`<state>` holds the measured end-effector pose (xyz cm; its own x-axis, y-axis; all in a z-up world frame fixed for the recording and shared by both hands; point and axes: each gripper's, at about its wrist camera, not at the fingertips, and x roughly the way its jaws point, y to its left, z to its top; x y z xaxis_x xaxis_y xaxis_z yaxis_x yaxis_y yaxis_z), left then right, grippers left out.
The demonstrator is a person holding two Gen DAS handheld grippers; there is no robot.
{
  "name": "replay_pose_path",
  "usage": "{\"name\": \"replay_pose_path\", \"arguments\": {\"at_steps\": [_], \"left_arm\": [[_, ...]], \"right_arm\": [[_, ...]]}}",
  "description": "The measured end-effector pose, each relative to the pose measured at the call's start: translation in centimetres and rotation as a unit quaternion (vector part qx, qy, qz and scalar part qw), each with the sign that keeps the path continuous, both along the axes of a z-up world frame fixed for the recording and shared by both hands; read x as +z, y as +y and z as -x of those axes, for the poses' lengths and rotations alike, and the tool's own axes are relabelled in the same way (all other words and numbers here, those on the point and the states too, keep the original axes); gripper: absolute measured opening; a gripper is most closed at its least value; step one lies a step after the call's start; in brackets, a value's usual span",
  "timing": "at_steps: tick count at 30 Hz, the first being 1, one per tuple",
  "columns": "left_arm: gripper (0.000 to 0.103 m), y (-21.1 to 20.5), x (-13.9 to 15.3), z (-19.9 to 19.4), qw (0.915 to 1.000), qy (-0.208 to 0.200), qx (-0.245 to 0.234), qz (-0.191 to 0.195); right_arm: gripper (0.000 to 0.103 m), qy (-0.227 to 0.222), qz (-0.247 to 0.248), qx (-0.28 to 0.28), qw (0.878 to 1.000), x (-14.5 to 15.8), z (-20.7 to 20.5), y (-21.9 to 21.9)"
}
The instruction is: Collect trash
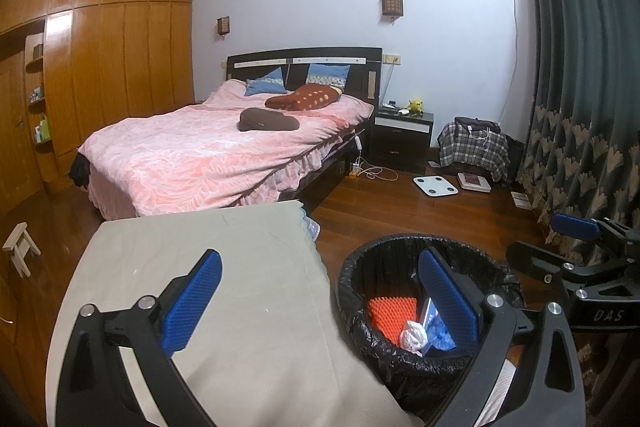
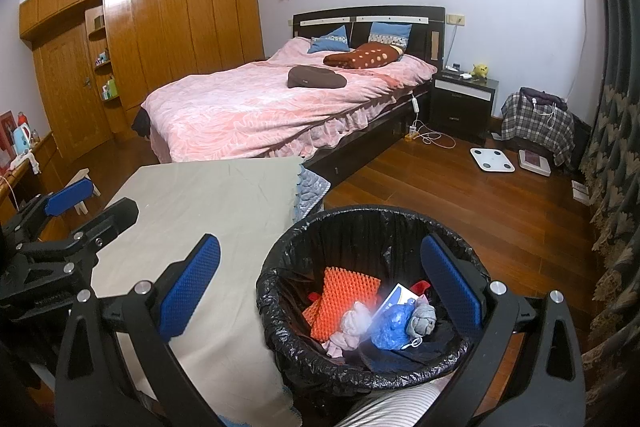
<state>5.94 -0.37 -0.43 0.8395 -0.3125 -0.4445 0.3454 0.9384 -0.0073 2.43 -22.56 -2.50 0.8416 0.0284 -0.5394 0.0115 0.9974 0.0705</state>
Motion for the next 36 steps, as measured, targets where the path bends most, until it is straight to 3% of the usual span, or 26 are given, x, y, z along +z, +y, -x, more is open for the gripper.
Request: {"name": "replay_pose_path", "arguments": {"at_steps": [36], "left_arm": [[0.097,1.2,1.3,0.8,0.9995,-0.007,0.028,0.012]], "right_arm": [[0.098,-0.006,0.014,0.016,1.0,0.9,-0.1,1.3]]}}
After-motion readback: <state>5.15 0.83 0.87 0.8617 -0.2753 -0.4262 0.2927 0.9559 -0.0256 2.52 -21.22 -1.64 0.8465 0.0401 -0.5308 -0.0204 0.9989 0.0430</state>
